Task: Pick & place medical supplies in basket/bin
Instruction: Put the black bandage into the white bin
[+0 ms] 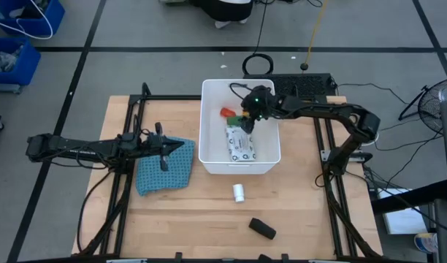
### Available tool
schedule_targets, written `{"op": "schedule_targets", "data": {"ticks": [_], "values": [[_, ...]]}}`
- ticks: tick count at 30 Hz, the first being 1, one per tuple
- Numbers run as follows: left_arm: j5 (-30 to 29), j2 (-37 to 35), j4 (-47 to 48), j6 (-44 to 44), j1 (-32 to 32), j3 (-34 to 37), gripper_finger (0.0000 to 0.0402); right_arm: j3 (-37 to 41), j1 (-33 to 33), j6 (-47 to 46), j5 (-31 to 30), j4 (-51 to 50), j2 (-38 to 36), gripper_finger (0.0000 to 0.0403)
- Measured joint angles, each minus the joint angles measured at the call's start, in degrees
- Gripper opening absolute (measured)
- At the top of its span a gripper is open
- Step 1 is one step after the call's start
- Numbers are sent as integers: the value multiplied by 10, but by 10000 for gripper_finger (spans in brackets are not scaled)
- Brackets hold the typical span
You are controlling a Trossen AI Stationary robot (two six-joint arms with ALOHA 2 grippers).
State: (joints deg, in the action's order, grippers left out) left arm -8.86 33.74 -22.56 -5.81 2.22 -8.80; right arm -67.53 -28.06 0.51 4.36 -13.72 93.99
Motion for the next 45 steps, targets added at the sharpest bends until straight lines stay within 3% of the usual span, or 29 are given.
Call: {"op": "schedule_targets", "data": {"ticks": [5, 9, 14, 18, 20, 31, 40, 45], "values": [[0, 0, 1, 4, 0, 0, 10, 0, 0, -12, 10, 8, -64, 259], [0, 0, 3, 8, 0, 0, 10, 0, 19, 4, 65, 11, -147, 232], [0, 0, 6, 8, 0, 0, 10, 0, 78, 91, 71, 10, -250, 141], [0, 0, 6, 15, 0, 0, 10, 18, 114, 179, 186, 6, -328, 35], [0, 0, 6, 16, 0, 0, 10, 42, 130, 171, 206, 29, -364, 11], [-2, 0, 21, 18, 0, 0, 10, 262, 198, 86, 166, 161, -555, 4], [-2, 0, 23, 19, 0, 0, 10, 311, 201, 68, 203, 93, -642, 1], [-2, 0, 23, 20, 0, 0, 10, 389, 214, 46, 197, 146, -675, 1]]}}
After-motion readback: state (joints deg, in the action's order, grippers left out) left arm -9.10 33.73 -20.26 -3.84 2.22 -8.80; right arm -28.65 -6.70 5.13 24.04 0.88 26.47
